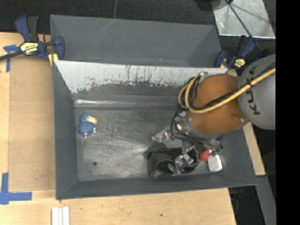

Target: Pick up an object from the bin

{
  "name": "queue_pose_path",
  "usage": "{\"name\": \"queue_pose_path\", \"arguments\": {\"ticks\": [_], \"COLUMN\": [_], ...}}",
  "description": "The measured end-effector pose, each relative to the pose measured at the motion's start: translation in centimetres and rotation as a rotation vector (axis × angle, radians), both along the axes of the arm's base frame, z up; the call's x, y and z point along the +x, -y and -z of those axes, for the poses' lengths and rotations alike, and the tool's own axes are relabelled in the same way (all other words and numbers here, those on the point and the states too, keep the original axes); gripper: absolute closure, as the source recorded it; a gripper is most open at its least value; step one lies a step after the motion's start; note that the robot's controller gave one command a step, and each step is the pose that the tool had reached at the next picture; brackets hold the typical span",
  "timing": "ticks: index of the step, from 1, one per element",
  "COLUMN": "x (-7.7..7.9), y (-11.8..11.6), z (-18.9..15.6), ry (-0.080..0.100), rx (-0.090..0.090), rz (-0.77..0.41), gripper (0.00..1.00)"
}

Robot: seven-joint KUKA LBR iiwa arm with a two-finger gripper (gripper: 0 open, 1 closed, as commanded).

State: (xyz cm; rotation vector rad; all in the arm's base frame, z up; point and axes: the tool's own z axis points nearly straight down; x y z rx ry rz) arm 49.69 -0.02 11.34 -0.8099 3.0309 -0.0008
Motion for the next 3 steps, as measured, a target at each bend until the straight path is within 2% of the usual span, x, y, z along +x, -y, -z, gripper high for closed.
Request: {"name": "queue_pose_path", "arguments": {"ticks": [1,2,3], "x": [-0.5,-0.7,-1.0], "y": [-0.8,-0.7,-1.4], "z": [1.9,1.8,-12.0], "ry": [-0.013,-0.025,0.001], "rx": [-0.003,-0.006,-0.001], "rz": [-0.131,-0.132,-0.212], "gripper": [0.00,1.00,1.00]}}
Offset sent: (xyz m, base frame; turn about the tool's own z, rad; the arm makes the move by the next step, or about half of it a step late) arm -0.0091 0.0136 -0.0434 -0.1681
